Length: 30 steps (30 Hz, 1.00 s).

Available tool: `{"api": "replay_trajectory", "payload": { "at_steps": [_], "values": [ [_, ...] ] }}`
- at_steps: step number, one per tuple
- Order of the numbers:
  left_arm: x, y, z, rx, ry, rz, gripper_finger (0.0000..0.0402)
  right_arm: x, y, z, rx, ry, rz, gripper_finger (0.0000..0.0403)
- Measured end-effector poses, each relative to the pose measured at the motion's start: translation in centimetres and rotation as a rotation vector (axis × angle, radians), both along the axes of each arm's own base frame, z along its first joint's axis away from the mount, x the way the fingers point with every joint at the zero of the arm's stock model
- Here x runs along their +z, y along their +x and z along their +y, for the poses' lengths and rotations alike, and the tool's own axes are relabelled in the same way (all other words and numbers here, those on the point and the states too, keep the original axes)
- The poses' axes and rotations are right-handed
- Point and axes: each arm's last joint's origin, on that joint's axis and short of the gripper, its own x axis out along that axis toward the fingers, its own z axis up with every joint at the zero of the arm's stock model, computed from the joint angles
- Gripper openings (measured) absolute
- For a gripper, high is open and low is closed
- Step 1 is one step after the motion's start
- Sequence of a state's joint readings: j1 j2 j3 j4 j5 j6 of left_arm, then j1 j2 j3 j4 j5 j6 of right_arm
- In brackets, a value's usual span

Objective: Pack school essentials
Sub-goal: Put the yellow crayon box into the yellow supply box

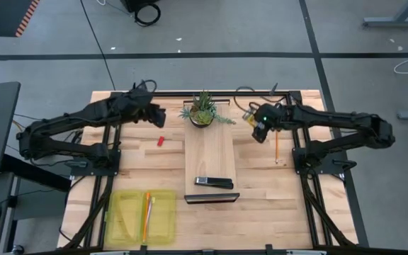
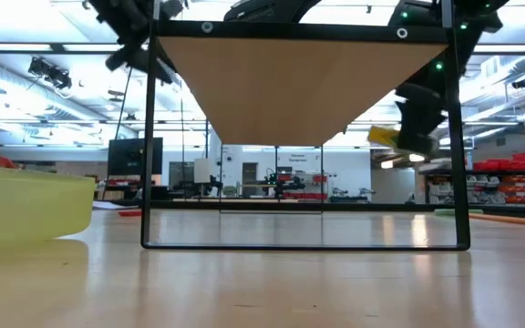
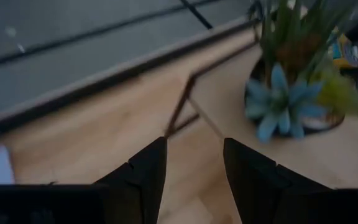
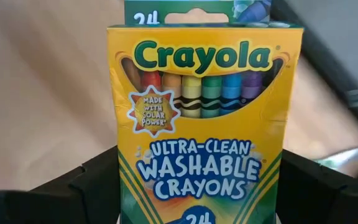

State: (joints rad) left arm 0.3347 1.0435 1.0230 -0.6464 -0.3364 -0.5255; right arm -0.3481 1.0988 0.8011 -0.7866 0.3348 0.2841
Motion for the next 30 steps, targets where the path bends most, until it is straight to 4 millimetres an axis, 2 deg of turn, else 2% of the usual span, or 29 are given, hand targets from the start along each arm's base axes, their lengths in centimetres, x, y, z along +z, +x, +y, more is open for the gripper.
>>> {"api": "replay_trajectory", "payload": {
  "at_steps": [7, 12, 17, 20, 24, 30],
  "values": [
    [1.9, 0.4, 0.2, 0.009, 0.063, -0.104, 0.0169, 3.3, -0.1, -2.3, -0.044, -0.107, -0.034, 0.0333],
    [2.5, 1.0, -0.2, -0.06, 0.054, -0.181, 0.0188, 7.7, 0.2, -3.3, -0.052, -0.204, -0.144, 0.0333],
    [2.6, 1.4, -1.0, -0.115, 0.051, -0.198, 0.0216, 12.6, 0.5, -3.3, -0.012, -0.255, -0.323, 0.0333],
    [2.6, 1.6, -1.5, -0.155, 0.029, -0.209, 0.0229, 14.6, 0.6, -3.1, 0.038, -0.239, -0.425, 0.0333],
    [2.8, 1.9, -2.3, -0.221, 0.012, -0.235, 0.0239, 15.9, 0.9, -2.3, 0.11, -0.214, -0.506, 0.0333],
    [3.7, 2.6, -3.6, -0.295, 0.04, -0.33, 0.0242, 16.6, 2.2, -0.3, 0.206, -0.178, -0.603, 0.0333]
  ]
}}
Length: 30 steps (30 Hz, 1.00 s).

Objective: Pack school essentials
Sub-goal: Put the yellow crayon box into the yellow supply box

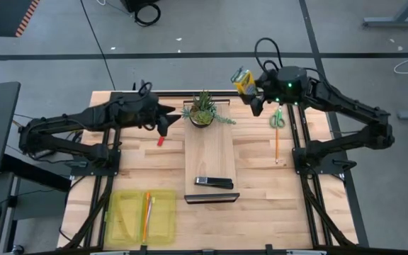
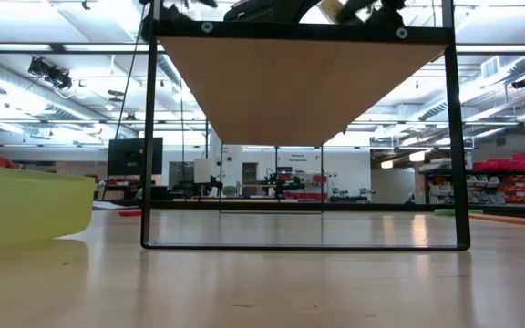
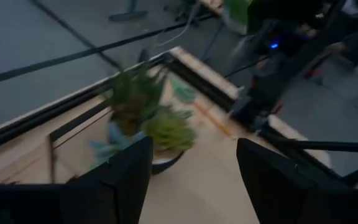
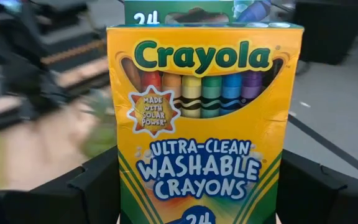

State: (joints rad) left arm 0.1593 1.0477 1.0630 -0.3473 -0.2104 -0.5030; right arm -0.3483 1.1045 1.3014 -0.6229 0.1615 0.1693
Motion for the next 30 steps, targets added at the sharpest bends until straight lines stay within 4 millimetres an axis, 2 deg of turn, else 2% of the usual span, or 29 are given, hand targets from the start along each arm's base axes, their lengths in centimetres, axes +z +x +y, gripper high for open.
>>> {"api": "replay_trajectory", "payload": {
  "at_steps": [5, 9, 11, 13, 18, 23, 30],
  "values": [
    [0.6, 0.5, -0.7, -0.03, 0.025, -0.067, 0.0244, 0.7, 1.5, 1.8, 0.082, 0.005, -0.11, 0.0333],
    [0.7, 1.2, -0.7, -0.013, -0.005, -0.12, 0.0259, 0.0, 3.5, 3.4, 0.104, -0.039, -0.075, 0.0333],
    [1.0, 2.0, -0.6, -0.008, -0.009, -0.173, 0.027, -0.7, 4.6, 4.0, 0.075, -0.076, -0.039, 0.0333],
    [0.3, 2.6, -0.6, -0.004, -0.02, -0.15, 0.0282, -1.1, 5.7, 4.7, 0.044, -0.111, -0.031, 0.0333],
    [0.1, 4.3, -0.6, 0.003, 0.012, -0.201, 0.0308, -2.2, 7.6, 5.7, -0.035, -0.179, 0.003, 0.0333],
    [0.1, 5.7, -1.3, 0.026, 0.147, -0.231, 0.0318, -2.7, 8.4, 6.4, -0.106, -0.224, 0.01, 0.0333],
    [0.3, 7.2, -2.1, 0.053, 0.369, -0.258, 0.0305, -2.7, 9.2, 6.6, -0.145, -0.24, -0.037, 0.0333]
  ]
}}
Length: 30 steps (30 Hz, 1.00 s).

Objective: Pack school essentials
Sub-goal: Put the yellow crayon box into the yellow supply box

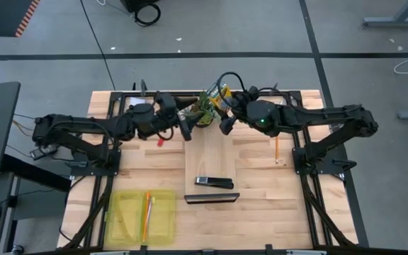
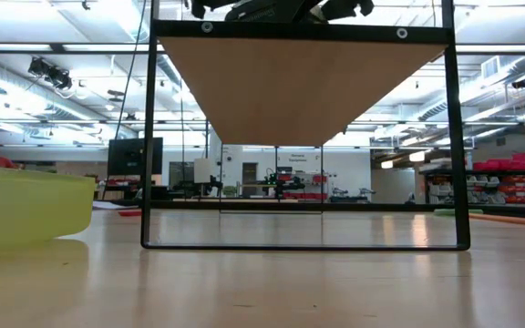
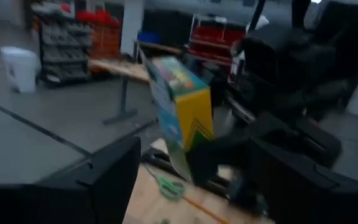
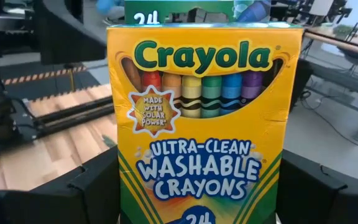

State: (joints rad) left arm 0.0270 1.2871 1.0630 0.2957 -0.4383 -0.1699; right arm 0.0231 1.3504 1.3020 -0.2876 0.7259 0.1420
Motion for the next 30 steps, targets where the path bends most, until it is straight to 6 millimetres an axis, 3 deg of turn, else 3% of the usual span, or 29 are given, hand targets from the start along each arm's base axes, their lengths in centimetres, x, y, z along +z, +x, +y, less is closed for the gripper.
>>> {"api": "replay_trajectory", "payload": {
  "at_steps": [19, 30],
  "values": [
    [-1.1, 2.9, 0.5, 0.087, 0.042, -0.139, 0.031, 0.1, 1.5, 0.0, -0.003, -0.072, -0.049, 0.0333],
    [-1.5, 3.5, 1.3, 0.119, 0.042, -0.164, 0.0294, 0.1, 1.6, 0.1, 0.042, -0.078, -0.034, 0.0333]
  ]
}}
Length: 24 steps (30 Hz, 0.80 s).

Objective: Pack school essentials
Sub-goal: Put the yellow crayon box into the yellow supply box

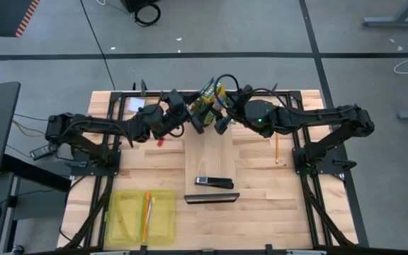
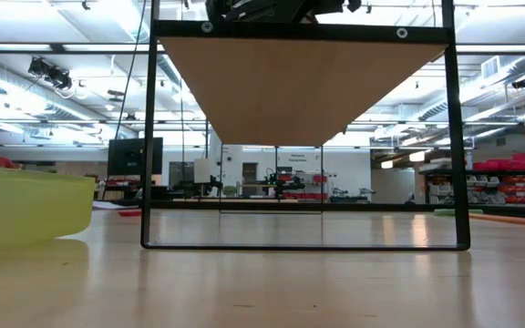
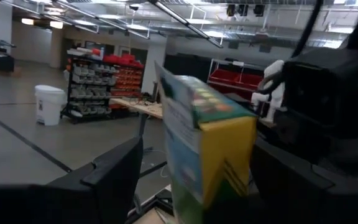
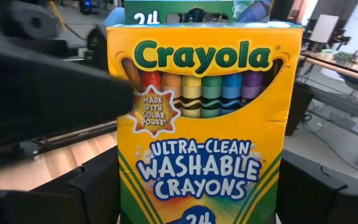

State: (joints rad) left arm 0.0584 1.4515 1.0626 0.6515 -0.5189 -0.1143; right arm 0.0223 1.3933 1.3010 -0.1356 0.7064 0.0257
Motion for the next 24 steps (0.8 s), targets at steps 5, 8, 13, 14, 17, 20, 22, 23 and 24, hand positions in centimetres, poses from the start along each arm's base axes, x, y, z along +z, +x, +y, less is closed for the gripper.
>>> {"api": "replay_trajectory", "payload": {
  "at_steps": [5, 8, 13, 14, 17, 20, 22, 23, 24],
  "values": [
    [-0.27, 0.38, 0.36, -0.012, 0.003, -0.014, 0.0293, -0.47, 0.43, 0.04, 0.019, -0.005, 0.026, 0.0333],
    [-0.21, 0.35, 0.34, -0.013, 0.009, -0.014, 0.0293, -0.31, 0.38, 0.02, 0.021, -0.01, 0.019, 0.0333],
    [-0.22, 0.36, 0.31, -0.015, 0.004, -0.016, 0.0289, -0.33, 0.41, -0.2, 0.031, -0.006, 0.019, 0.0333],
    [-0.23, 0.36, 0.28, -0.016, 0.004, -0.015, 0.0285, -0.34, 0.41, -0.18, 0.032, -0.006, 0.02, 0.0333],
    [-0.21, 0.36, 0.27, -0.017, 0.004, -0.016, 0.0269, -0.34, 0.42, -0.17, 0.039, -0.004, 0.02, 0.0333],
    [-0.22, 0.36, 0.24, -0.021, 0.001, -0.017, 0.0246, -0.34, 0.42, -0.16, 0.039, -0.004, 0.019, 0.0333],
    [-0.22, 0.38, 0.11, -0.026, 0.0, -0.018, 0.023, -0.34, 0.43, -0.16, 0.042, -0.004, 0.02, 0.0333],
    [-0.22, 0.38, 0.05, -0.027, -0.001, -0.018, 0.0222, -0.34, 0.43, -0.16, 0.043, -0.005, 0.021, 0.0333],
    [-0.21, 0.38, 0.02, -0.028, -0.001, -0.02, 0.0213, -0.34, 0.43, -0.16, 0.044, -0.009, 0.025, 0.0333]
  ]
}}
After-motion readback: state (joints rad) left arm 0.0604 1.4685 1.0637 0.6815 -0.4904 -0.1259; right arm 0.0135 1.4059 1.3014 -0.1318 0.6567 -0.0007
